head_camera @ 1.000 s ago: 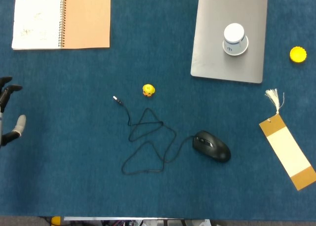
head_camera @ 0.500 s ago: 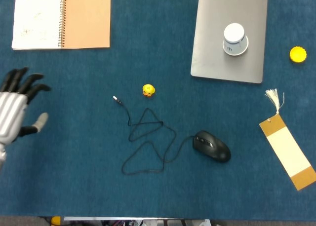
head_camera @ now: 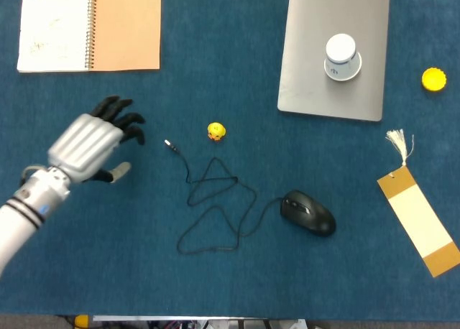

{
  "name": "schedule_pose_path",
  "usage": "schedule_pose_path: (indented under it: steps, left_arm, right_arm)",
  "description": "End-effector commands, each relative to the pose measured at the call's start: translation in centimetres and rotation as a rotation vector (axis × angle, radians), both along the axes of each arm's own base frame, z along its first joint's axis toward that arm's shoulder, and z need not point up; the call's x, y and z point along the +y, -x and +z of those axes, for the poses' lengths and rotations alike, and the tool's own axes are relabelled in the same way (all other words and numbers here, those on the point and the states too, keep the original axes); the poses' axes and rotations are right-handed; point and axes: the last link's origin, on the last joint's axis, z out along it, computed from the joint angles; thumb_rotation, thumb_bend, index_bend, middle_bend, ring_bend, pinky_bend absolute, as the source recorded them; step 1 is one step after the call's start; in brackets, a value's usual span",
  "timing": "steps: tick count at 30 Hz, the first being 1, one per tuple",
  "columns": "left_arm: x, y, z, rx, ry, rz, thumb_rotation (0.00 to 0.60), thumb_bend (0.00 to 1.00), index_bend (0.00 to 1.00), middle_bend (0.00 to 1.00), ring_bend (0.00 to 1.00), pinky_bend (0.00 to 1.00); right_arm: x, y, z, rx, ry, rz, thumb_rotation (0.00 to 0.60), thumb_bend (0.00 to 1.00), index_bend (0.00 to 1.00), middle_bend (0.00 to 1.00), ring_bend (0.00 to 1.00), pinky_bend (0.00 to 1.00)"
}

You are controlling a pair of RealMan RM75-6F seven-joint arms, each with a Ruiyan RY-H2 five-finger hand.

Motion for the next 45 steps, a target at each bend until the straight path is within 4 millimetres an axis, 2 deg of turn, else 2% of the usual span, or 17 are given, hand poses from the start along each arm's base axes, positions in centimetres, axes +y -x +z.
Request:
schedule_pose_path:
  steps: [1,7,17,21,28,32,45]
  left_arm:
    - [0.8,-0.4,-1.6,0.026,0.033,-0.025,0.600,0.33,0.37,0.22,0.04,0.00]
    - [1.9,-0.9,-3.6,0.022,0.039,-0.035,0.600,0.33,0.45,0.24,0.06,0.00]
    - [3.6,-1.6,-6.2,0.041,0.052,-0.039,0.600,0.33,0.39,0.21,0.06,0.00]
    - [4.0,-1.9,-7.3,0.030,0.042,-0.047,0.600,0.33,0.39,0.15,0.00,0.00]
    - [4.1,-1.7,-8.8,0.024,0.039,-0.056,0.600,0.33,0.39,0.05,0.00,0.00]
    - [4.2,-1.5,-9.4,0.015,0.037,-0.048,0.600,0.33,0.39,0.01,0.00,0.00]
    - [4.4,-0.2,-10.1,0.031,0.035,-0.045,0.600,0.33,0.40,0.00,0.00,0.00]
  right_arm:
    - [0.1,0.1,-0.1,-0.002,-0.003,0.000,0.600,0.37,0.70,0.49,0.35,0.43]
    - [0.1,0.3,-0.1,0.000,-0.006,-0.009,0.600,0.37,0.70,0.49,0.35,0.43]
    - [0.1,0.7,-0.1,0.006,-0.007,-0.025,0.600,0.37,0.70,0.49,0.35,0.43]
    - [0.1,1.0,0.0,0.009,-0.005,-0.032,0.600,0.37,0.70,0.49,0.35,0.43]
    - [0.1,1.3,0.2,0.016,-0.006,-0.044,0.600,0.37,0.70,0.49,0.35,0.43]
    - [0.0,1.4,0.1,0.016,-0.007,-0.046,0.600,0.37,0.70,0.49,0.35,0.43]
    - [0.1,1.4,0.1,0.024,-0.006,-0.053,0.600,0.37,0.70,0.49,0.35,0.43]
